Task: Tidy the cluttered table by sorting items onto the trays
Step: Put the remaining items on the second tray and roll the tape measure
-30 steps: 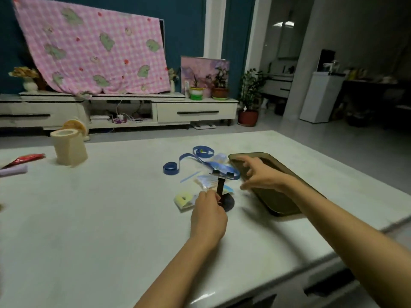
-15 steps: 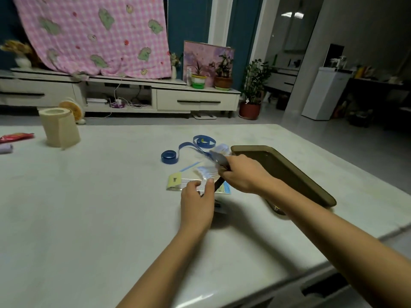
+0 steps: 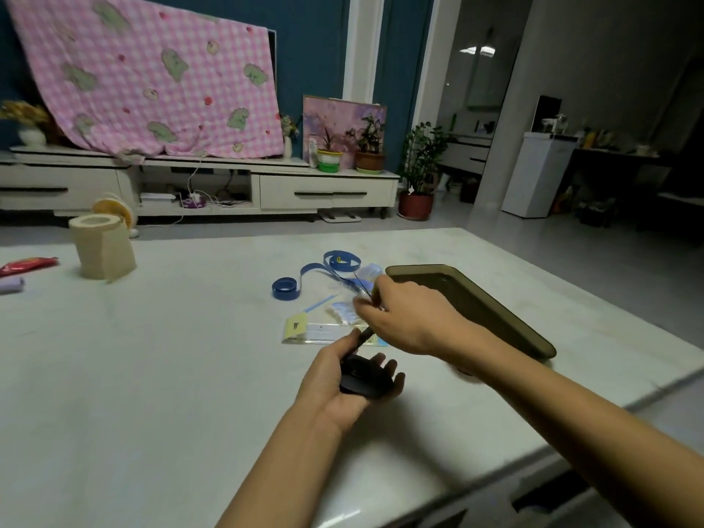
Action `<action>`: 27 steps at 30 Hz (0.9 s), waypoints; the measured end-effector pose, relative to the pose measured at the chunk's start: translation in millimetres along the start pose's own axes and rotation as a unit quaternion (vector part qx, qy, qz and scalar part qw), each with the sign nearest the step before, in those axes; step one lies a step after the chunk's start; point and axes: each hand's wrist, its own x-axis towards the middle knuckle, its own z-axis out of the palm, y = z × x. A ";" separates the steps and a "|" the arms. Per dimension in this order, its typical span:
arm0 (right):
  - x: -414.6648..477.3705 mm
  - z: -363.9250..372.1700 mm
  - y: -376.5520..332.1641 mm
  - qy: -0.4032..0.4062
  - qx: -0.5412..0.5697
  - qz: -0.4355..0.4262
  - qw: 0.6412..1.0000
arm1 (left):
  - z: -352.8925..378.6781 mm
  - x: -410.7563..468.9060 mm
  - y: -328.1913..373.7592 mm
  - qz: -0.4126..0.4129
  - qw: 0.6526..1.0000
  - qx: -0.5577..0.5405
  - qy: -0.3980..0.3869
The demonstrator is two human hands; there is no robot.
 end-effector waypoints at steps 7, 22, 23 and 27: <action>-11.7 -17.4 2.6 0.086 -0.090 -0.076 0.989 | 7.0 -9.4 8.4 0.040 0.999 0.011 -0.032; -7.3 -4.6 21.6 -0.197 0.563 -0.030 0.802 | -6.5 -5.6 22.4 0.133 0.987 0.064 -0.056; -7.7 -4.9 24.7 -0.204 0.568 -0.027 0.797 | -6.0 -8.0 21.9 0.121 0.987 0.082 -0.065; -10.5 0.8 31.7 -0.257 0.570 -0.021 0.780 | -4.0 -10.4 13.1 0.068 0.987 0.088 -0.114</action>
